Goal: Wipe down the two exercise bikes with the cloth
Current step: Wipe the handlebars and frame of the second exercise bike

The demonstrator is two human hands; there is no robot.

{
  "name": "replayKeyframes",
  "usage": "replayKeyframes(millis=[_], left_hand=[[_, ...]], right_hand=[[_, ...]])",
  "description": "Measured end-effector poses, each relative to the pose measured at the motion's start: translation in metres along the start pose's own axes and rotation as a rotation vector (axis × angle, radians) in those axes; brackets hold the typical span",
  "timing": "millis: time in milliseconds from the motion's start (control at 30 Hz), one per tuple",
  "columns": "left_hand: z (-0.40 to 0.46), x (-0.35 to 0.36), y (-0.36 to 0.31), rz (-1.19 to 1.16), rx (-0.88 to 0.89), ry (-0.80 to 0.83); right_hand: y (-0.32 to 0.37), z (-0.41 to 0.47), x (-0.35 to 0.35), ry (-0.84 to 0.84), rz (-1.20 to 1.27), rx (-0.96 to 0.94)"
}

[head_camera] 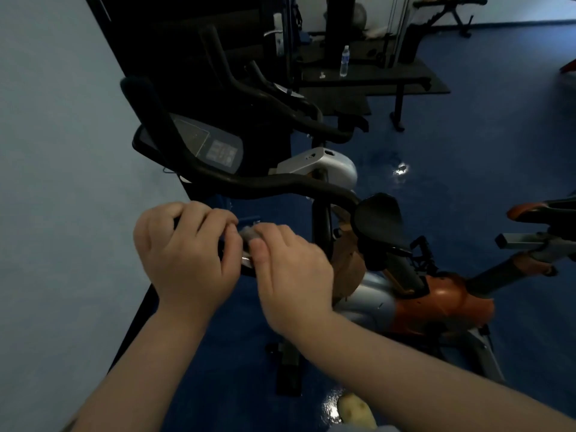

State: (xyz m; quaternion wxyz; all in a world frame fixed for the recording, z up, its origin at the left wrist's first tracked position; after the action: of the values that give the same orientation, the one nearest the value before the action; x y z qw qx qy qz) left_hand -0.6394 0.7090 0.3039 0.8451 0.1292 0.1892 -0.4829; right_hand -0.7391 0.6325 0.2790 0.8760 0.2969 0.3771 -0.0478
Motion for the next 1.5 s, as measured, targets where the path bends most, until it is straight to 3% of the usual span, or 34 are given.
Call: replayKeyframes(millis=[167, 333, 433, 500, 633, 767, 900, 1033, 1200, 1333, 1400, 1500], left_hand=[[0.0, -0.001, -0.001, -0.005, 0.01, 0.012], [0.001, 0.001, -0.002, 0.002, -0.011, -0.023], [0.001, -0.003, -0.002, -0.014, 0.006, 0.022], [0.001, -0.008, -0.002, -0.051, 0.018, 0.072], [0.003, -0.023, 0.008, -0.338, -0.053, 0.158], [-0.001, -0.042, 0.017, -0.56, -0.307, 0.139], [-0.02, -0.049, 0.016, -0.701, -0.512, 0.194], [-0.03, -0.051, 0.01, -0.799, -0.612, 0.22], [-0.027, -0.054, 0.015, -0.856, -0.66, 0.236], [-0.025, -0.055, 0.014, -0.885, -0.686, 0.216], [-0.025, -0.055, 0.011, -0.915, -0.693, 0.212], [-0.026, -0.057, 0.01, -0.935, -0.715, 0.227]], right_hand=[[-0.057, -0.012, -0.021, 0.022, 0.077, -0.267], [-0.018, -0.004, 0.005, -0.08, 0.021, -0.041], [-0.043, -0.011, -0.007, -0.022, 0.116, -0.328], [-0.061, -0.02, -0.017, 0.009, 0.176, -0.424], [-0.013, -0.011, -0.001, -0.028, 0.214, -0.331], [0.015, -0.005, -0.001, 0.056, 0.237, -0.401], [0.003, -0.006, -0.016, 0.058, 0.389, -0.118], [0.039, 0.029, 0.0, 0.202, 0.347, -0.028], [0.018, 0.031, -0.009, 0.395, 0.321, -0.031], [0.042, 0.055, 0.004, 0.469, 0.584, 0.128], [0.057, 0.054, 0.007, 0.405, 0.691, 0.093], [0.046, 0.033, 0.0, 0.32, 0.486, -0.114]])
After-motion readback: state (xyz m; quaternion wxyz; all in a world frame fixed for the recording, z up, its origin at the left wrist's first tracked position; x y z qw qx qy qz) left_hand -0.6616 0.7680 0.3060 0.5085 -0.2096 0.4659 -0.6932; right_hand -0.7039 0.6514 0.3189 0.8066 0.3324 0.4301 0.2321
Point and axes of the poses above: each hand's wrist, its own z-axis towards the middle knuckle, its own x-axis out of the palm, y = z × x, the point moved 2 cm from there along z, towards the middle knuckle, and after that the axes turned 3 degrees about -y, right-handed, at the moved point
